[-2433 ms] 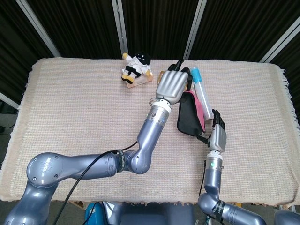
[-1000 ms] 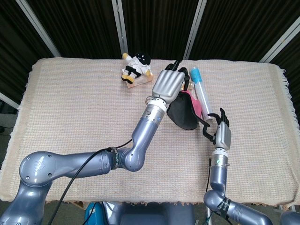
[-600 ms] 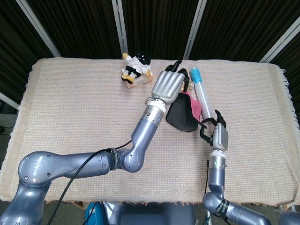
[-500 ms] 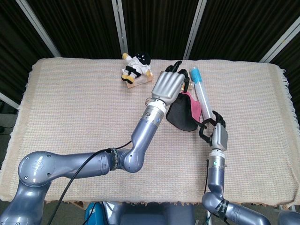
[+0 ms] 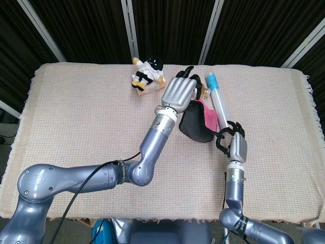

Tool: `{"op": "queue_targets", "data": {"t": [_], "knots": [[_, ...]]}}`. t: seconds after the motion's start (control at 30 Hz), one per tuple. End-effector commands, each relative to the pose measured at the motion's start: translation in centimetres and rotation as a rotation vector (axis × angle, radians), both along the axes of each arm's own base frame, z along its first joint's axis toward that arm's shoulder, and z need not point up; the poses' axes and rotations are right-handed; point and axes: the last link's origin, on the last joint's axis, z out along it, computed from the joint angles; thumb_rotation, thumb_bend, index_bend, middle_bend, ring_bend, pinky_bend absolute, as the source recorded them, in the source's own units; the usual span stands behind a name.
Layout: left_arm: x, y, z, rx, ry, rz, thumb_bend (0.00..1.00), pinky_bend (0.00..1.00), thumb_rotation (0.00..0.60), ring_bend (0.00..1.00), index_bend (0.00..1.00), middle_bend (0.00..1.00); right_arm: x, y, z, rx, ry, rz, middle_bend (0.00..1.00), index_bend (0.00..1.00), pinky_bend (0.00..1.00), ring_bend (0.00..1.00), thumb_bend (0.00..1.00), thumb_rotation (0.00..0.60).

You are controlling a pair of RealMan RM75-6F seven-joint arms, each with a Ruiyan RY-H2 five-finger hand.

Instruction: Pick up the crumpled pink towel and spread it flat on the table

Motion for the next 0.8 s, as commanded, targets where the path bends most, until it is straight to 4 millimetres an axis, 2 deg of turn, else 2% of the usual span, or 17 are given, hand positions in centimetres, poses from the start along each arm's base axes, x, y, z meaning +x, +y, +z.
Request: {"op": "queue_targets", "data": {"t": [0.03,0.13,0.5,0.63,0.8], "knots": [[-0.4,0.0,0.4,-0.003,-0.009,0.002,0.58,0.15,0.6,0.05,0.7,0.27,0.3,-0.3,0.6,-0.016,0.014,0.016,0.2,0.66,0.0,0.0,0.52,0.6],[-1.2,0.2,1.0,-0.006,-0.023,0.011,0.58,0.15,0.6,0.05,0.7,0.27,0.7,-1.0,1.6,-0.043,0.033,0.032,0.2,0.67,0.0,0.0,0.52,0.6],[-6.8,1.5,3.6,-0.004,-0.063,0.094,0.58,0.15,0.6,0.05,0.7,0.27,3.5,-4.2,6.7,-0.16,0.151,0.118,0.2,0.67,0.0,0.0,0.52,0.6],[-8.9,1.9,4.0,-0.009,-0.068,0.121,0.58,0.15,0.6,0.05,0.7,0.27,4.4,-4.7,7.5,-0.169,0.19,0.135,0.2,0.67,0.0,0.0,0.52,0.6],[-11.2,2.2,4.0,-0.017,-0.069,0.141,0.58,0.15,0.6,0.05,0.7,0.27,5.3,-5.3,7.5,-0.157,0.241,0.155,0.2,0.67,0.0,0.0,0.52,0.6]]}}
